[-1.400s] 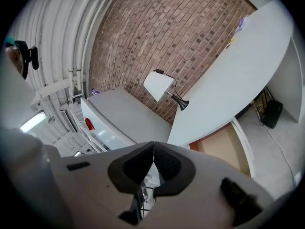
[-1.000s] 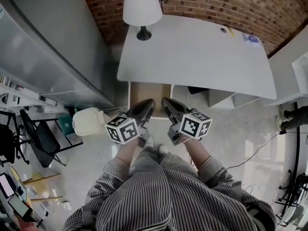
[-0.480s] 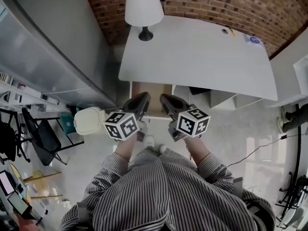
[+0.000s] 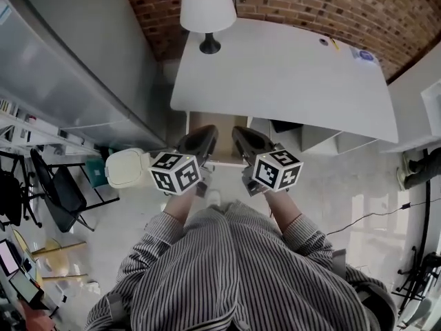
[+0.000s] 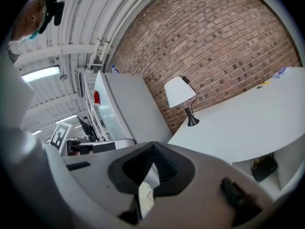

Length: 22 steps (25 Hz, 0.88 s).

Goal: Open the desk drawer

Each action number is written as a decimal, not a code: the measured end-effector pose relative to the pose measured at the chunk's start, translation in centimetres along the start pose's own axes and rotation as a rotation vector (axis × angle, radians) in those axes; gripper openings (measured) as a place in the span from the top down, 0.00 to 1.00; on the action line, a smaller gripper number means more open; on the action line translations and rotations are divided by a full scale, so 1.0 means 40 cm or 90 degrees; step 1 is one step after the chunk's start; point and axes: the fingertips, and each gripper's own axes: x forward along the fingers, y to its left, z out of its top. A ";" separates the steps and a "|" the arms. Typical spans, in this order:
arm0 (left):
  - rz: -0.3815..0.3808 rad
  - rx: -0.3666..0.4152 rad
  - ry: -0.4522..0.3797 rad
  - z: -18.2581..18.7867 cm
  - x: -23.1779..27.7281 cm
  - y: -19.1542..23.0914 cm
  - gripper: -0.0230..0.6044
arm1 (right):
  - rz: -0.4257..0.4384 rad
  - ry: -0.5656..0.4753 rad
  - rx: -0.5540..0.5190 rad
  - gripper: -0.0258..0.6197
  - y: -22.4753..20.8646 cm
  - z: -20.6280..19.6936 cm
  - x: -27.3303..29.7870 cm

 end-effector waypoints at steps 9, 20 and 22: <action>-0.013 0.009 0.008 -0.001 -0.005 -0.009 0.93 | -0.007 -0.005 -0.015 0.93 0.015 0.001 0.008; -0.014 0.019 0.014 -0.012 -0.007 -0.010 0.93 | -0.009 0.004 -0.030 0.93 0.026 -0.001 0.013; -0.015 0.016 0.013 -0.013 -0.008 -0.008 0.93 | -0.010 0.005 -0.025 0.93 0.026 -0.003 0.013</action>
